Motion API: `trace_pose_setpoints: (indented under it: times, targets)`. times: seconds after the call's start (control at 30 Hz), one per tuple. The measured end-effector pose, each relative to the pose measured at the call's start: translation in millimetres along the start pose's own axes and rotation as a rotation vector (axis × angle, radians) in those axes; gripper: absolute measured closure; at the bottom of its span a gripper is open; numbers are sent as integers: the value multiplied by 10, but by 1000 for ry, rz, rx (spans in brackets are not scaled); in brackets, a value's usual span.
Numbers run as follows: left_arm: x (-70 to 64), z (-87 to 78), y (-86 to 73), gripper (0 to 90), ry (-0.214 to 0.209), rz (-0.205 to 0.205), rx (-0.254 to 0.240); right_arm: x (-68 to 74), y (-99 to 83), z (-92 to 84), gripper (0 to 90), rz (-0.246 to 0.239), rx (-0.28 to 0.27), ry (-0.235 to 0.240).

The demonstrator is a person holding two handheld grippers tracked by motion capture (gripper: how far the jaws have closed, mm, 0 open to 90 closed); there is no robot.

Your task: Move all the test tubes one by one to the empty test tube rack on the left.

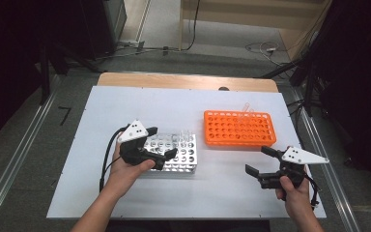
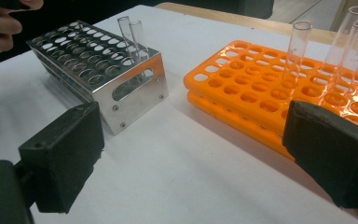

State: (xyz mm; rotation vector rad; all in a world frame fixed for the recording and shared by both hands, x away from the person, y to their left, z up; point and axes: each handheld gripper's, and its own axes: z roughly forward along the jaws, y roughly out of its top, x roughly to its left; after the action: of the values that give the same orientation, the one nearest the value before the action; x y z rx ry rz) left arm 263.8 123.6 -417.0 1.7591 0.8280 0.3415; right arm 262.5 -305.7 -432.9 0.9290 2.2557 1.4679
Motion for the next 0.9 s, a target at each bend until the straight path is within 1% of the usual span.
trace_pose_setpoints:
  times: [0.07, 0.23, 0.33, 0.43, 0.6, 0.67, 0.73, 0.83, 0.9]
  targets:
    - [-12, -37, -18, 0, 2, -4, -8, -4, 9, 10, 40, -4, 6, -3]
    - [-26, -150, -86, 0, 10, -6, -29, -43, 23, 52, 40, 9, 17, -6]
    - [-26, -216, -138, 0, 14, -3, -39, -46, 46, 82, 40, 4, 25, -10]
    - [-11, -295, -189, 0, 22, -9, -51, -44, 89, 107, 40, 2, 28, -8]
    - [14, -408, -260, 0, 39, -14, -65, -59, 112, 143, 40, 3, 33, -15]
    - [30, -435, -286, 0, 40, -20, -67, -90, 130, 167, 40, 15, 38, -20]
    - [48, -452, -309, 0, 47, -21, -63, -103, 139, 173, 40, 14, 39, -22]
    - [76, -474, -345, 0, 55, -36, -67, -140, 190, 207, 41, 18, 37, -11]
    - [85, -484, -365, 0, 57, -39, -64, -148, 205, 218, 40, 21, 37, -11]
